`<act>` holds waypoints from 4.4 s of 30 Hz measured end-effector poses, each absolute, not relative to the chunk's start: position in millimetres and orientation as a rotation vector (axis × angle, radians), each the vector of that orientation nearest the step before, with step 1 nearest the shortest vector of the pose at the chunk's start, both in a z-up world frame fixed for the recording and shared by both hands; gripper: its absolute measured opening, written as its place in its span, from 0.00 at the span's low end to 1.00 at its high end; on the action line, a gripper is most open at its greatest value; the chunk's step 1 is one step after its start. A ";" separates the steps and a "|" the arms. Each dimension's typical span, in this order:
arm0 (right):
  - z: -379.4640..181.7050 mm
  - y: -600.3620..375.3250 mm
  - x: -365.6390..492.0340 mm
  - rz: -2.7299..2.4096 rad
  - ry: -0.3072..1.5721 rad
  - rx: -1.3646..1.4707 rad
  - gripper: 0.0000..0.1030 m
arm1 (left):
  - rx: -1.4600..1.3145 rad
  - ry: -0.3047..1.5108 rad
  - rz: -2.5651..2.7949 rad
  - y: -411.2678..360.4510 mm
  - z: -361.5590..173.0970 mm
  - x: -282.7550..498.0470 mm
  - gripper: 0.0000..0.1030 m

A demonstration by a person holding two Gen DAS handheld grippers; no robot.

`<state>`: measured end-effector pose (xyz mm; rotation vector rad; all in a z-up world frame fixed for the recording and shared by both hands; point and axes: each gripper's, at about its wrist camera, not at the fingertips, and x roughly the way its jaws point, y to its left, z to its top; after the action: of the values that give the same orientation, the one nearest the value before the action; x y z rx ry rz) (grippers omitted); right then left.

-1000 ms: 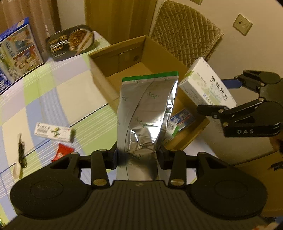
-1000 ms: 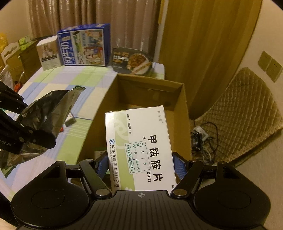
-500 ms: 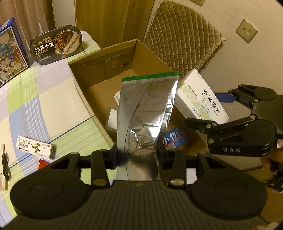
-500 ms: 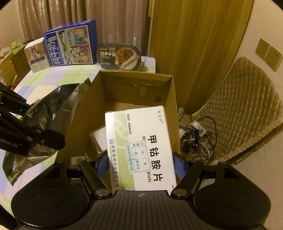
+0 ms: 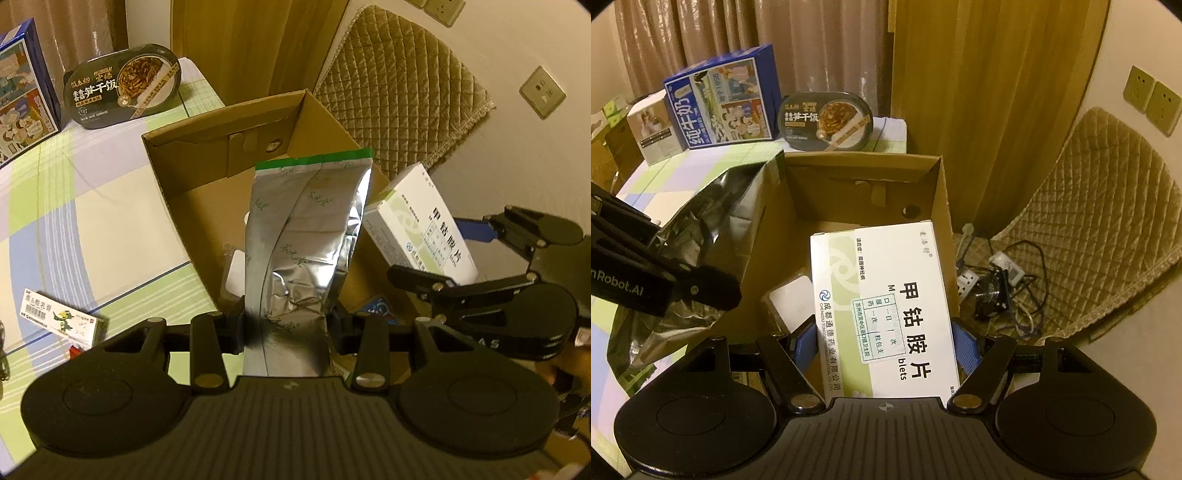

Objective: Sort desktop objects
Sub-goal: 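Lower the foil bag into the box with the left tool while the right tool releases the medicine box, then withdraw both tools back over the table toward the red candy packet and ointment box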

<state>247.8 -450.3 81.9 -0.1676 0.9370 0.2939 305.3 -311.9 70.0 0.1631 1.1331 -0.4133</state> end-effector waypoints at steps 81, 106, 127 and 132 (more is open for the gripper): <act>89.8 -437.6 221.9 0.256 0.926 0.032 0.91 | 0.094 1.055 -0.283 -227.1 81.3 276.3 0.72; 109.3 -369.4 171.9 0.337 0.886 -0.060 0.98 | 0.259 0.890 -0.146 -134.9 101.8 189.8 0.98; 103.9 -278.1 139.9 0.480 0.852 -0.050 0.98 | 0.143 0.884 -0.045 -11.5 101.6 127.9 0.98; 97.2 -256.7 135.8 0.513 0.856 -0.027 0.98 | 0.138 0.868 -0.027 9.6 104.9 115.4 0.98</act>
<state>135.8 -256.7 97.2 -0.0272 0.8565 0.5128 115.4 9.6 104.9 0.1385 0.8683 -0.0273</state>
